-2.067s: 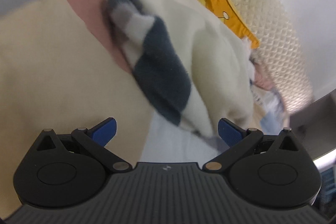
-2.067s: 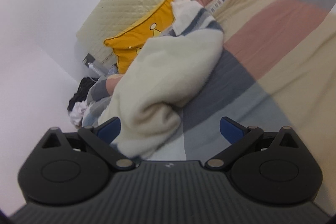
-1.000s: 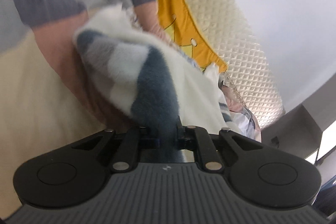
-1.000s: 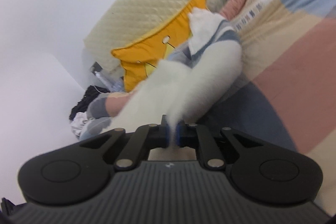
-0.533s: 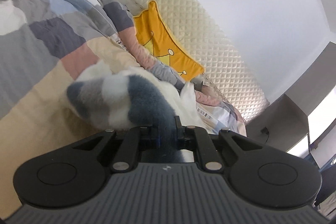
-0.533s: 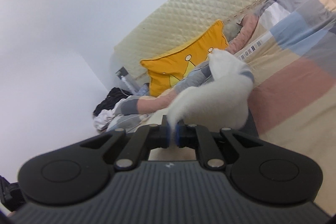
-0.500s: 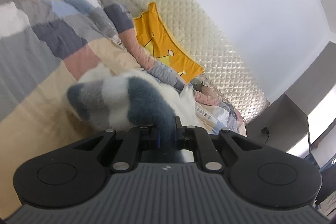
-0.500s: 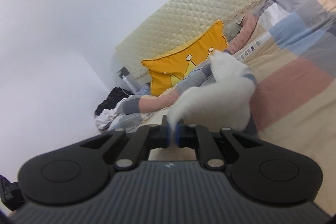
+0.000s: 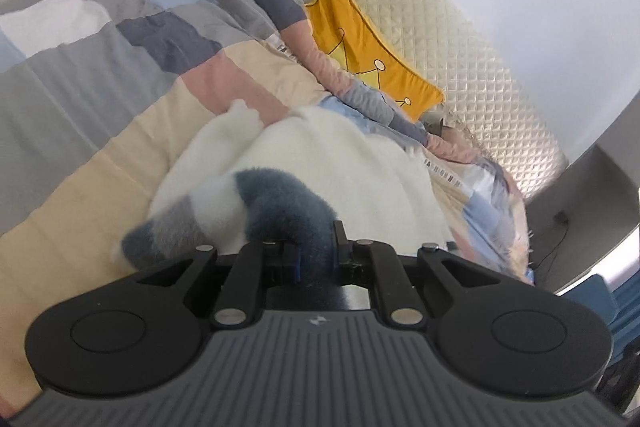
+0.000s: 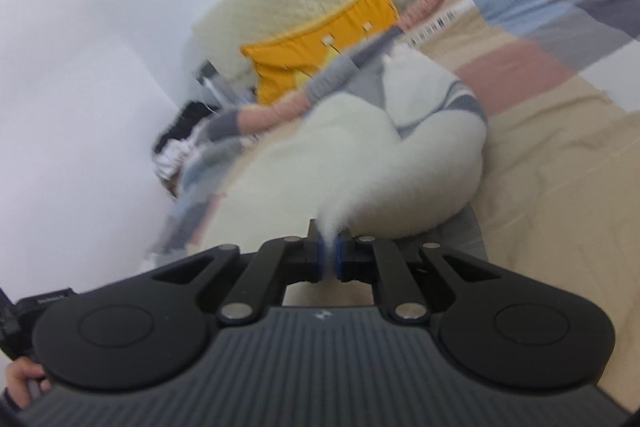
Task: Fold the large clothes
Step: 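Lift the blanket edge with the left gripper while the right gripper holds another edge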
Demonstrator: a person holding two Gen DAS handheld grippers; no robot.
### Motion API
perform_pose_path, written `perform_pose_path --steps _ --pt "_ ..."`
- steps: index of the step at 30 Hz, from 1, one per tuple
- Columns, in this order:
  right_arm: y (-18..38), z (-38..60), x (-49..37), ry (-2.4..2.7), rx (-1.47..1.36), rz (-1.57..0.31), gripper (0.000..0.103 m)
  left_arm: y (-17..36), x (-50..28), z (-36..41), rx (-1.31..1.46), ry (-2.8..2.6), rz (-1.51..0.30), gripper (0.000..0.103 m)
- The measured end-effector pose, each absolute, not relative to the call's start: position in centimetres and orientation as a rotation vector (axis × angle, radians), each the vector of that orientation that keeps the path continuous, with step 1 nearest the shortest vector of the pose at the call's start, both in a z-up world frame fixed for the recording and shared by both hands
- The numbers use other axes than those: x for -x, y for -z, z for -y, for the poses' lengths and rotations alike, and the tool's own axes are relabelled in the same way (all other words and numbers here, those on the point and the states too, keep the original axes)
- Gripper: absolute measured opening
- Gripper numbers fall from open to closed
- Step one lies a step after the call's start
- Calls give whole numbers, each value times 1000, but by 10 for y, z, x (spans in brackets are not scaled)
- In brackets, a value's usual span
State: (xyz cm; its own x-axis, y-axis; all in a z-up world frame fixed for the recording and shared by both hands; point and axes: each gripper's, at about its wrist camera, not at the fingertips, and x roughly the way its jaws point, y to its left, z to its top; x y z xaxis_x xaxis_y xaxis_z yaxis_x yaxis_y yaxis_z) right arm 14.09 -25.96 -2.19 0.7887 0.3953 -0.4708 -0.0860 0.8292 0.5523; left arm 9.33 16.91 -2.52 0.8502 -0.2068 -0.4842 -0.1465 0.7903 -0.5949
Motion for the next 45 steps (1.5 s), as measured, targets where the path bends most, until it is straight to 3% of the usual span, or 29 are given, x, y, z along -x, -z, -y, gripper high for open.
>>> perform_pose_path --steps 12,18,24,26,28,30,45 --pt "78 240 -202 -278 -562 -714 12 79 -200 -158 531 -61 -597 18" --pt "113 237 -229 -285 -613 -766 11 99 -222 -164 509 -31 -606 19" --pt "114 236 -233 -294 -614 -770 9 106 -225 -170 530 -7 -597 20" --pt "113 239 -229 -296 -639 -774 10 104 -220 -172 562 3 -581 28" --pt "110 242 -225 -295 -658 -772 11 99 -212 -171 585 27 -565 50" --pt "106 243 -217 -303 -674 -765 13 90 -201 -165 581 43 -545 58" --pt "75 251 -157 -257 -595 -748 14 28 -68 -146 584 -13 -414 67"
